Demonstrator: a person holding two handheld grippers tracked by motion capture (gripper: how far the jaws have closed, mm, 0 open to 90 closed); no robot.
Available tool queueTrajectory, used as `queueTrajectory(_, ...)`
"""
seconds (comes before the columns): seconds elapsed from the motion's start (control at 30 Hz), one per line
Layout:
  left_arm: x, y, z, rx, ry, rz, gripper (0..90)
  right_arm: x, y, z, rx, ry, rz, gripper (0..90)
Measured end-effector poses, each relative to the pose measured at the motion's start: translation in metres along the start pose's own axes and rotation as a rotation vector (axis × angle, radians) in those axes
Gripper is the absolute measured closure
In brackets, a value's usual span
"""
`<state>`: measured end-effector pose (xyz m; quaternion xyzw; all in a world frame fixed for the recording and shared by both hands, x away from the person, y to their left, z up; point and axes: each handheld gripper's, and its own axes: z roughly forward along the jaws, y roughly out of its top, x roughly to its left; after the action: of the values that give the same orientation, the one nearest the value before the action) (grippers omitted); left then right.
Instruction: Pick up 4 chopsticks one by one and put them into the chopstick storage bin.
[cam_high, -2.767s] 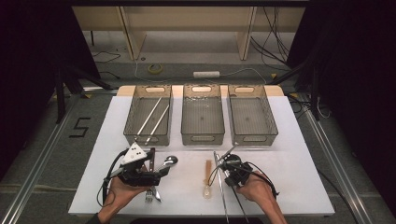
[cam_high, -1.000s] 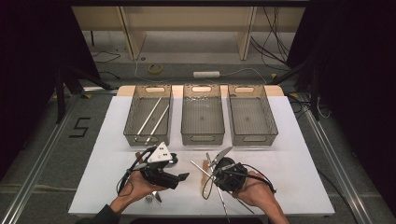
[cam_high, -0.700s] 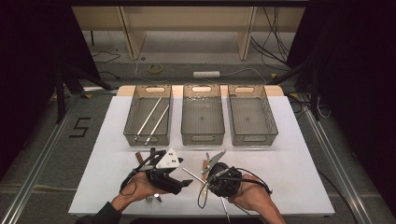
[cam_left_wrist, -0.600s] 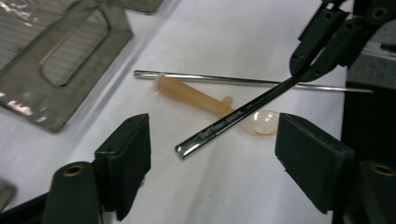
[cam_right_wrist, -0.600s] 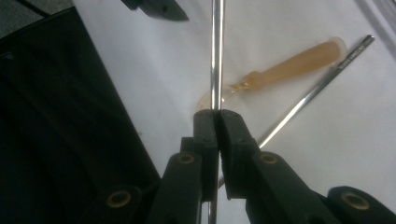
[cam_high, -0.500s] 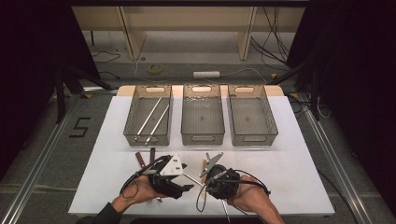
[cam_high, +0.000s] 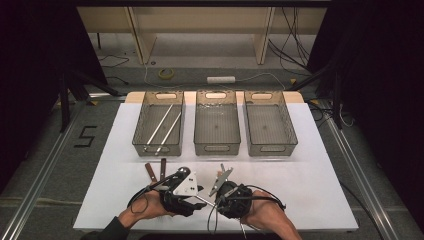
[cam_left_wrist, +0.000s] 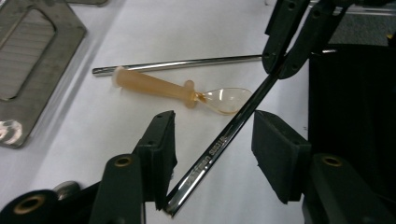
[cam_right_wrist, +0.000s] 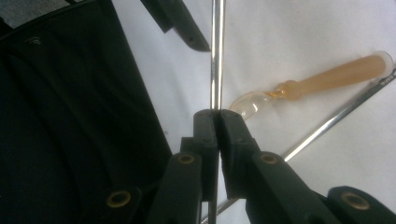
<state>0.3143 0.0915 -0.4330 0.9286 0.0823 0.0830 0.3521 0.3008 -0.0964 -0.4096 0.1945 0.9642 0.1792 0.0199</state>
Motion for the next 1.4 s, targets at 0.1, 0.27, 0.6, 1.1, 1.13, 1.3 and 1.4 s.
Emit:
queueTrajectory(0.1, -0.002, 0.000, 0.001, 0.018, -0.019, 0.025, 55.0, 0.001, 0.000, -0.001, 0.012, 0.010, -0.022, 86.3)
queueTrajectory(0.27, -0.003, -0.002, 0.002, 0.043, -0.052, 0.050, 62.7, 0.002, -0.001, 0.000, 0.001, 0.026, -0.054, 86.2)
queueTrajectory(0.6, -0.010, -0.002, 0.001, 0.058, -0.169, 0.131, 76.8, 0.003, -0.005, 0.000, 0.017, 0.064, -0.152, 85.5)
queueTrajectory(1.1, 0.007, -0.006, -0.011, -0.009, -0.029, -0.026, 83.4, -0.028, -0.015, -0.049, -0.214, -0.019, 0.046, 46.0)
queueTrajectory(1.13, 0.009, -0.006, -0.013, -0.016, -0.010, -0.045, 83.4, -0.028, -0.015, -0.049, -0.226, -0.024, 0.061, 44.4)
queueTrajectory(1.3, 0.019, -0.009, -0.023, -0.051, 0.089, -0.150, 83.4, -0.032, -0.016, -0.052, -0.305, -0.076, 0.105, 41.8)
queueTrajectory(1.4, 0.025, -0.013, -0.028, -0.076, 0.116, -0.216, 83.4, -0.034, -0.017, -0.051, -0.326, -0.100, 0.146, 39.9)
